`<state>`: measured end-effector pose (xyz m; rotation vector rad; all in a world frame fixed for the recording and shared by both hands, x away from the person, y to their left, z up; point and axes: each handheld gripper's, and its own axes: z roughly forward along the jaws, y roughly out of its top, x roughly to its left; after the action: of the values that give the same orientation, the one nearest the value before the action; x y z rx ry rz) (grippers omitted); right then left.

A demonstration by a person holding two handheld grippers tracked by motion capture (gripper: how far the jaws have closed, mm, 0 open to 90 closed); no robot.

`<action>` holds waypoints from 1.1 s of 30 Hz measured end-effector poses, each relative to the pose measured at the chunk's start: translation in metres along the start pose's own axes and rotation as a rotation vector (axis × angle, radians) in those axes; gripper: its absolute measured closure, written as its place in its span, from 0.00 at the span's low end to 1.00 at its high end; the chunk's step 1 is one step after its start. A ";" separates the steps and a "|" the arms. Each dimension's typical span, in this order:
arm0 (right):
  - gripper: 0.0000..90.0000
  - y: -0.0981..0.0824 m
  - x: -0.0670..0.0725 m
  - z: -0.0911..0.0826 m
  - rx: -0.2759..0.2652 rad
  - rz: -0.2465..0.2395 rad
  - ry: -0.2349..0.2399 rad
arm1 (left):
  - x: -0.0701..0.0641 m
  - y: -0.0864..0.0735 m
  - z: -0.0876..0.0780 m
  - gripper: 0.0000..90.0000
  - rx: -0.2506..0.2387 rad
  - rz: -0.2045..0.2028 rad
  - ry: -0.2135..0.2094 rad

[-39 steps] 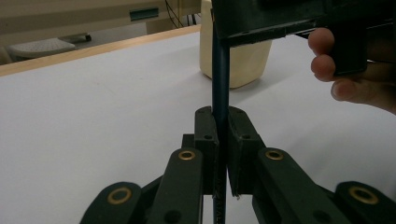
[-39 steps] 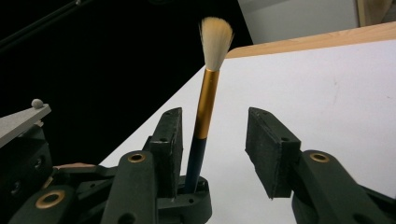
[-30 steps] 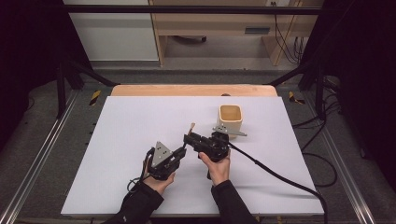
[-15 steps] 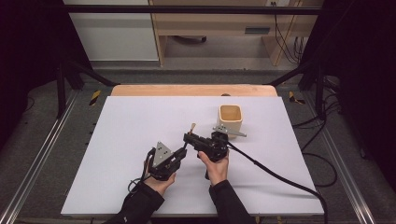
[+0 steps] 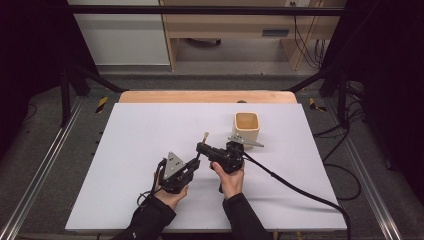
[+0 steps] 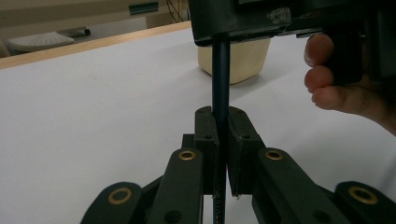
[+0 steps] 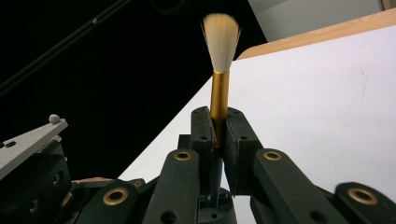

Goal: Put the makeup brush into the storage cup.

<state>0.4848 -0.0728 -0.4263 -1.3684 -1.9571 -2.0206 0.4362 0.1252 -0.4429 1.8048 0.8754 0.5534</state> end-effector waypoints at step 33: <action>0.93 0.030 0.006 -0.025 -0.045 -0.181 -0.123 | 0.039 0.005 -0.023 0.18 0.071 -0.007 -0.097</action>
<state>0.4842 -0.0961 -0.3946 -1.4037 -2.1740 -2.1148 0.4459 0.1680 -0.4305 1.8759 0.8436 0.4311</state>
